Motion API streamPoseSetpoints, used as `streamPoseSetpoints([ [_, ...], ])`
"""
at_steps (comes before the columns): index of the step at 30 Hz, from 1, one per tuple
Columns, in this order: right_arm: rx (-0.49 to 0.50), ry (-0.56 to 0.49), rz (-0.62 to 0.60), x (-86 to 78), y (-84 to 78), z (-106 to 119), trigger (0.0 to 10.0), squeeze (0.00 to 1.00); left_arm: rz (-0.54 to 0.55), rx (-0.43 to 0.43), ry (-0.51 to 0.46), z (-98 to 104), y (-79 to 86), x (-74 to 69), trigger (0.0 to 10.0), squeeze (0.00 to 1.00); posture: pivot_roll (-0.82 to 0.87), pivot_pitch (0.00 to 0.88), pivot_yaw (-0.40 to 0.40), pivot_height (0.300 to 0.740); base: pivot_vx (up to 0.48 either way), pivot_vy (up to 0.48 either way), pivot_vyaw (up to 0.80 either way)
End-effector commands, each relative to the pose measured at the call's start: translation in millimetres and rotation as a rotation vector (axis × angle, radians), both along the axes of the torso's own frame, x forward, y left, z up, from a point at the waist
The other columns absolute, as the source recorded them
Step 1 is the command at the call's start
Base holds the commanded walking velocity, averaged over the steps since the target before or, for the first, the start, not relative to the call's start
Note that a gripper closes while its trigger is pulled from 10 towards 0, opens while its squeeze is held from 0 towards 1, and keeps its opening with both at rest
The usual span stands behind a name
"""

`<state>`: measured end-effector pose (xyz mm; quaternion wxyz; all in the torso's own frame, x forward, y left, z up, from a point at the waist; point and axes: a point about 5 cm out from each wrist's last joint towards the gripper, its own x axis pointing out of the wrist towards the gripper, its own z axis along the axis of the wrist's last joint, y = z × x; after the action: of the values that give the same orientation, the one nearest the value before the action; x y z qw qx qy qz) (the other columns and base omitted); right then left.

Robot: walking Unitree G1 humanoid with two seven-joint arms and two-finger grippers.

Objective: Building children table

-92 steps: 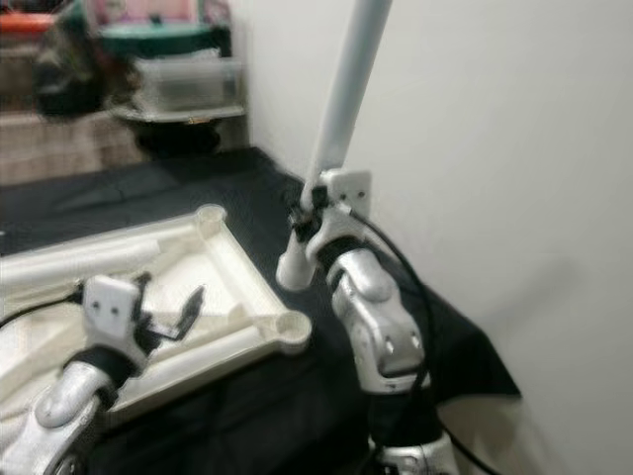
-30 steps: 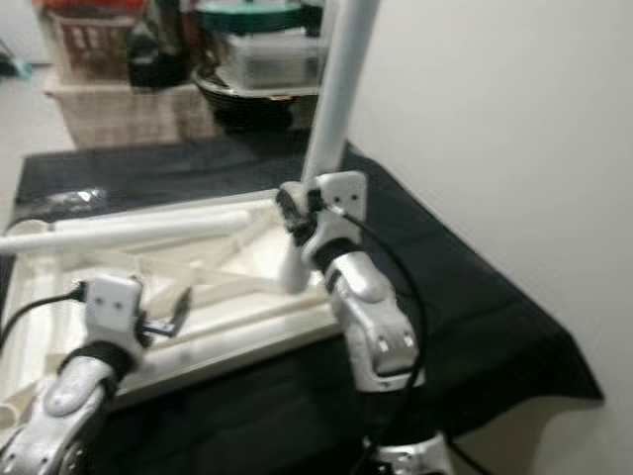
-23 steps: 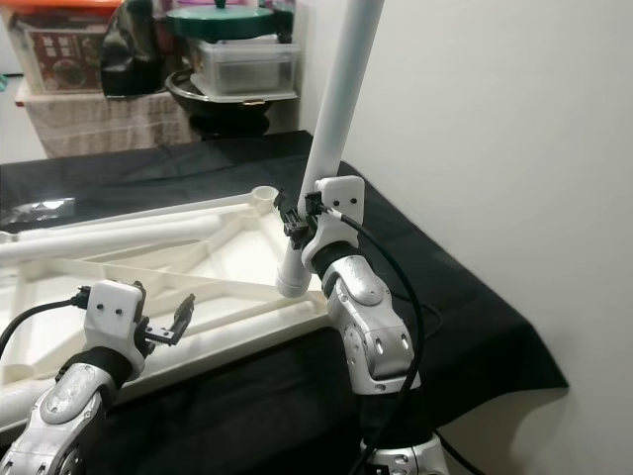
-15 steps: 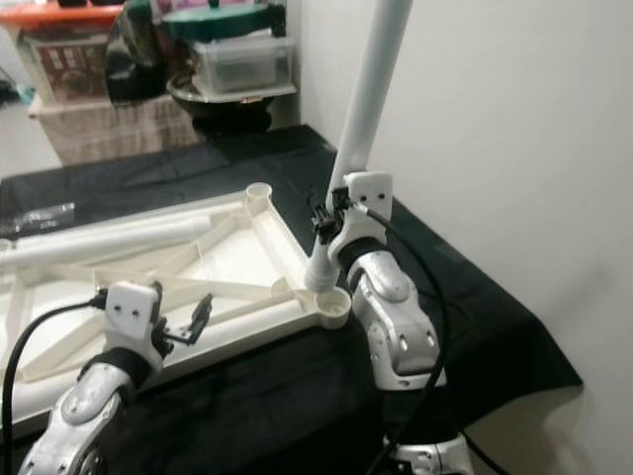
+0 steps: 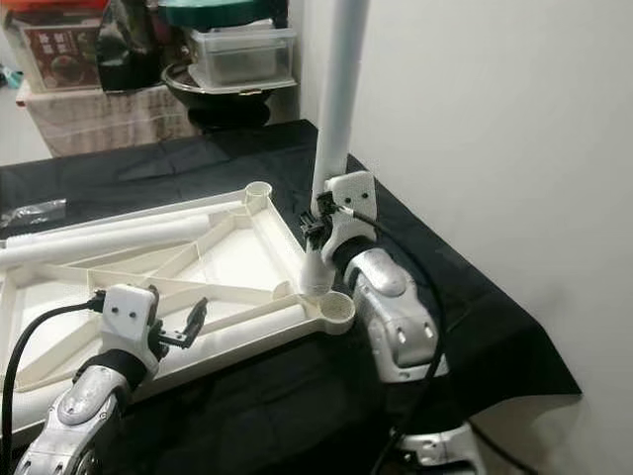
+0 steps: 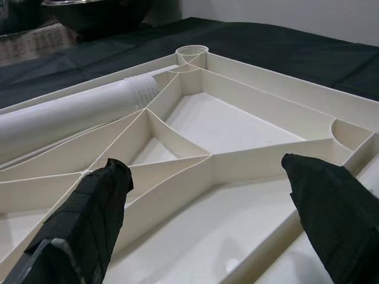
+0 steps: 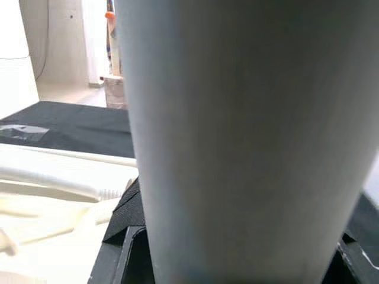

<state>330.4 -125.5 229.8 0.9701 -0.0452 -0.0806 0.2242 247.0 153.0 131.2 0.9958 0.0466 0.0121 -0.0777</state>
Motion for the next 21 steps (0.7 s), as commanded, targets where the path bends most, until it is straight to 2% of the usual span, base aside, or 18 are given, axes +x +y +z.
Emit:
streamPoseSetpoints([
  [1, -0.01, -0.017, 0.021, 0.9, 0.0, 3, 10.0, 0.0, -0.015, 0.015, 0.018, -5, -1.9, -0.3, 10.0, 0.0, 0.04, 0.0, -0.07, 0.74, 0.0, 0.0, 0.0],
  [2, -0.011, -0.017, 0.023, 1.1, -0.8, 3, 10.0, 0.0, -0.018, 0.008, 0.02, -5, -2.8, -0.2, 10.0, 0.0, 0.04, 0.0, -0.07, 0.74, 0.0, 0.0, 0.0],
  [8, 0.007, -0.009, 0.028, -0.9, 3.1, 1, 10.0, 0.0, -0.029, 0.007, 0.015, -5, -5.7, -0.1, 10.0, 0.0, 0.04, 0.0, -0.069, 0.74, 0.0, -0.472, 0.0],
  [12, 0.028, 0.012, 0.036, -5.1, 9.9, -6, 10.0, 0.0, -0.017, -0.008, -0.003, -2, -2.1, 1.5, 10.0, 0.0, 0.04, 0.0, -0.06, 0.74, 0.0, 0.0, 0.0],
  [21, 0.024, 0.019, 0.046, -6.5, 10.0, -10, 10.0, 0.0, -0.018, 0.0, 0.004, -4, -2.0, 2.2, 10.0, 0.0, 0.04, 0.0, -0.057, 0.74, 0.0, 0.0, 0.0],
])
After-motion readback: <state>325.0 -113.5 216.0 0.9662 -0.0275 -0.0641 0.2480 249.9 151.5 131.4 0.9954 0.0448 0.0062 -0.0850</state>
